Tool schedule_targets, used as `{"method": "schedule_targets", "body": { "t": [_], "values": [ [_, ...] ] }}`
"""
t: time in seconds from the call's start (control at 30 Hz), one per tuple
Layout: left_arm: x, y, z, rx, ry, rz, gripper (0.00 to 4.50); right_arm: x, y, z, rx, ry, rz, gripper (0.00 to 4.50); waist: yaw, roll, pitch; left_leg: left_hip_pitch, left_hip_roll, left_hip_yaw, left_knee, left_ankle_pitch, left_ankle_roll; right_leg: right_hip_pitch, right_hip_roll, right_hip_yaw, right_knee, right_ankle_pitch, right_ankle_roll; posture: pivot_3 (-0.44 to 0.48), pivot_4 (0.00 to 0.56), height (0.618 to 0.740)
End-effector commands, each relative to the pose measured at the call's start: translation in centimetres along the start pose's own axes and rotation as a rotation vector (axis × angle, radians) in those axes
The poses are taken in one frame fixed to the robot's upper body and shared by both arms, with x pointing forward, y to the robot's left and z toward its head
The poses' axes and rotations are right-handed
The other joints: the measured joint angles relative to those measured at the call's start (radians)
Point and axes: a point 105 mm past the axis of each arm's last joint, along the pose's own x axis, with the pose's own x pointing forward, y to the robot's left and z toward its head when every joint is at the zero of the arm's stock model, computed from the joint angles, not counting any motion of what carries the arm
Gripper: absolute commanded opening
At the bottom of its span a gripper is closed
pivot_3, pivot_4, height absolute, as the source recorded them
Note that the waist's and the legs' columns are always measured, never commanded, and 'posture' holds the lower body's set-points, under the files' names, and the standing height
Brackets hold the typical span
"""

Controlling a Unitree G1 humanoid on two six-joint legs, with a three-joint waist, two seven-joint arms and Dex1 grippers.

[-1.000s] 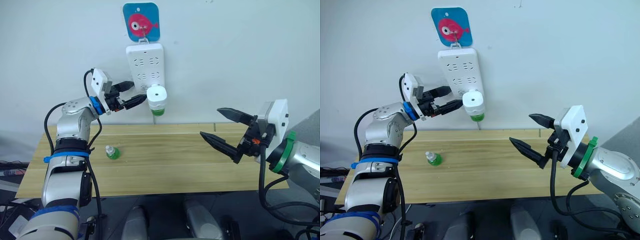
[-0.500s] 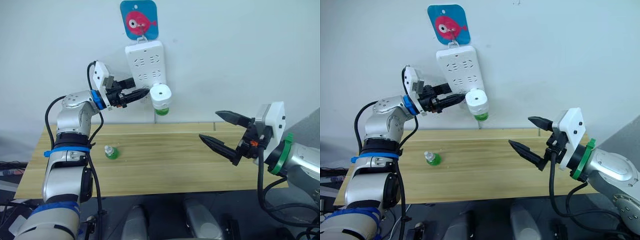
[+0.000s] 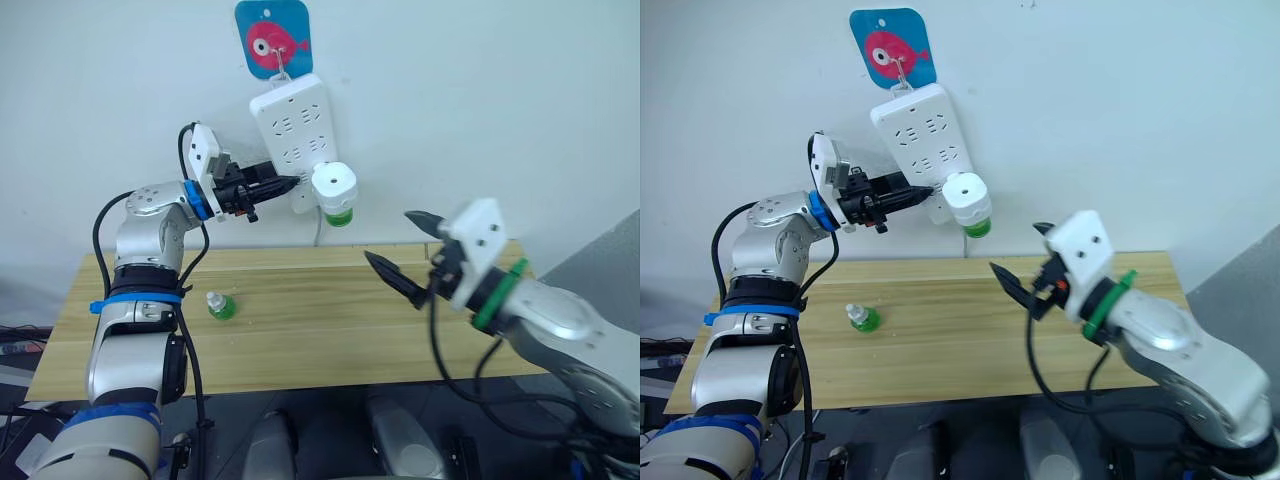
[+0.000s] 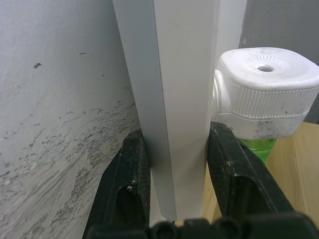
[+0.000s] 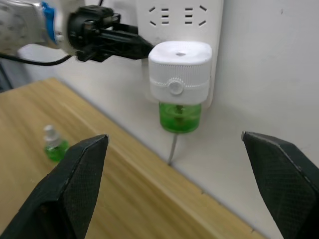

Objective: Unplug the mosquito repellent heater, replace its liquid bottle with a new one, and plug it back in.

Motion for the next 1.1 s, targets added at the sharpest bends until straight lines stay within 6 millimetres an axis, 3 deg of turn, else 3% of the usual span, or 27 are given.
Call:
{"method": "schedule_targets", "body": {
  "t": [0.03, 0.2, 0.63, 0.8, 0.97, 1.1],
  "values": [
    [0.4, -0.3, 1.0, 0.05, -0.011, -0.008, 1.32, 2.6, -0.2, 0.7, -0.031, -0.018, -0.121, 4.5, -0.002, 0.0, 0.0, 0.0, 0.0, 0.0, 0.0, 0.0, 0.0, 0.0, 0.0, 0.0, 0.0, 0.0, 0.0, -0.317, 0.231, 0.723],
    [0.4, -0.5, 1.2, 0.058, -0.01, -0.007, 1.32, 5.2, 0.0, 1.7, -0.014, -0.043, -0.18, 4.5, 0.001, 0.0, 0.0, -0.002, 0.001, -0.005, -0.001, 0.0, 0.0, 0.0, -0.001, -0.004, 0.0, 0.003, -0.004, -0.302, 0.227, 0.723],
    [0.3, -0.7, 1.5, 0.065, -0.006, 0.0, 1.32, 8.8, 0.6, 2.7, 0.009, -0.096, -0.171, 4.5, 0.0, 0.0, 0.0, -0.003, -0.001, -0.009, 0.0, 0.0, 0.0, 0.0, -0.002, -0.008, 0.003, 0.003, -0.005, -0.284, 0.221, 0.723],
    [0.3, -0.6, 1.5, 0.067, -0.003, 0.006, 1.32, 9.1, 0.2, 2.6, 0.031, -0.105, -0.18, 2.96, -0.001, 0.0, 0.0, -0.003, -0.001, -0.009, 0.0, 0.0, 0.0, 0.0, -0.002, -0.009, 0.003, 0.003, -0.005, -0.28, 0.219, 0.723],
    [0.1, -0.3, 1.1, 0.078, 0.019, 0.035, 1.32, 8.7, 0.0, 2.8, 0.042, -0.11, -0.187, 2.96, -0.002, 0.0, 0.0, -0.003, -0.001, -0.009, 0.0, 0.0, -0.001, -0.001, -0.002, -0.009, 0.006, 0.003, -0.005, -0.284, 0.219, 0.723],
    [-0.1, 0.2, 0.6, 0.087, 0.042, 0.07, 1.32, 6.9, 0.2, 2.8, 0.057, -0.102, -0.188, 2.96, 0.002, 0.0, 0.0, -0.003, -0.001, -0.01, 0.0, 0.0, -0.001, -0.001, -0.002, -0.009, 0.006, 0.003, -0.005, -0.29, 0.224, 0.723]
  ]
}}
